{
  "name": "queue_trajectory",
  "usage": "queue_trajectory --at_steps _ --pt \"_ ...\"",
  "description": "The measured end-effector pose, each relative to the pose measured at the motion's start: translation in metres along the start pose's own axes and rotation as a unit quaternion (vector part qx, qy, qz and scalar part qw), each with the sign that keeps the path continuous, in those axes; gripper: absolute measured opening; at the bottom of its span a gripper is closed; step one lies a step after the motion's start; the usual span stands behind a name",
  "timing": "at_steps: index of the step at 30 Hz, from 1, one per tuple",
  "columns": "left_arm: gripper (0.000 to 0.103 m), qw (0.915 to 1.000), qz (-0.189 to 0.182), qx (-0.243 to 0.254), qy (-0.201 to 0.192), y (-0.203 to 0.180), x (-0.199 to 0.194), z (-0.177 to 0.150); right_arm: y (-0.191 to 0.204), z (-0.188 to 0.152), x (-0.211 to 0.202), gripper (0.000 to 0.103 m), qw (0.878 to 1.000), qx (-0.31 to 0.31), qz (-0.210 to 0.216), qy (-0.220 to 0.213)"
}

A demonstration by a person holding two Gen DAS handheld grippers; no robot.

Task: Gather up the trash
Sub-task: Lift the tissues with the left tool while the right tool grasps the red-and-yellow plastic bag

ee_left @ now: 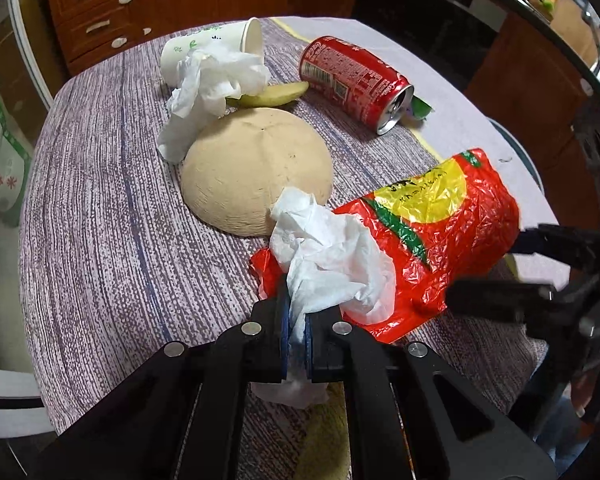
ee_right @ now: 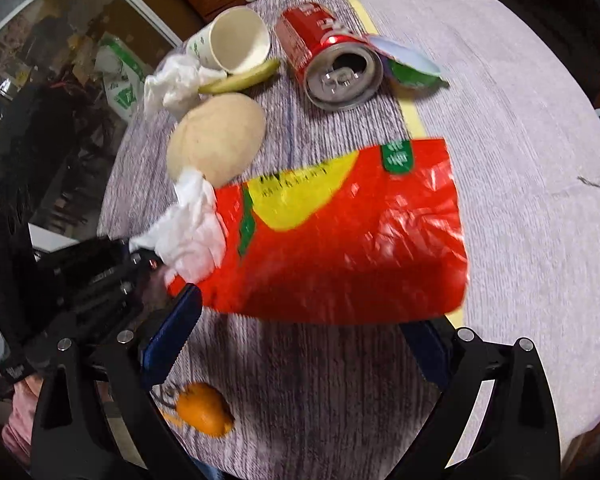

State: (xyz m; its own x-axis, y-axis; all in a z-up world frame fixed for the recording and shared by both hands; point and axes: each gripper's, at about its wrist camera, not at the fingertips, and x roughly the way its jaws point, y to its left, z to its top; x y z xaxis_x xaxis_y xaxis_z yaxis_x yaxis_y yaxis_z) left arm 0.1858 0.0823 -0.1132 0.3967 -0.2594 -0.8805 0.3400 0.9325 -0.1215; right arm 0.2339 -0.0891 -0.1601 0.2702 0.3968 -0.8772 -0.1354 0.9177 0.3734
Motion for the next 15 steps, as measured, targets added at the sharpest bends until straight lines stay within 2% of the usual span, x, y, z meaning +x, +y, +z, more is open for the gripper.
queue_trajectory --at_steps 2,3,5,6,7,10,15 --pt "0.006 1.0 -0.003 0.001 -0.002 0.001 0.001 0.001 0.005 0.005 0.002 0.091 1.0 0.001 0.009 -0.013" --pt "0.006 1.0 -0.005 0.0 -0.003 0.001 0.001 0.001 0.008 0.007 0.003 0.086 1.0 -0.002 0.014 -0.019" --pt "0.006 1.0 -0.007 -0.001 -0.004 0.002 0.001 0.001 0.017 0.012 0.005 0.066 0.999 -0.018 0.011 -0.031" --pt "0.006 1.0 -0.007 -0.002 -0.004 0.003 0.001 0.001 0.021 0.014 0.006 0.043 0.999 -0.026 0.011 -0.033" --pt "0.006 1.0 -0.007 -0.003 -0.003 0.003 0.0 0.0 0.022 0.016 0.006 0.026 0.999 -0.03 0.007 -0.033" --pt "0.005 0.9999 -0.007 -0.01 -0.005 0.001 -0.003 0.0 0.025 0.018 0.004 0.015 0.998 -0.042 0.011 -0.036" --pt "0.005 0.9995 -0.001 -0.017 -0.025 -0.004 -0.021 0.001 0.026 0.025 -0.028 0.009 0.996 -0.06 0.009 -0.064"
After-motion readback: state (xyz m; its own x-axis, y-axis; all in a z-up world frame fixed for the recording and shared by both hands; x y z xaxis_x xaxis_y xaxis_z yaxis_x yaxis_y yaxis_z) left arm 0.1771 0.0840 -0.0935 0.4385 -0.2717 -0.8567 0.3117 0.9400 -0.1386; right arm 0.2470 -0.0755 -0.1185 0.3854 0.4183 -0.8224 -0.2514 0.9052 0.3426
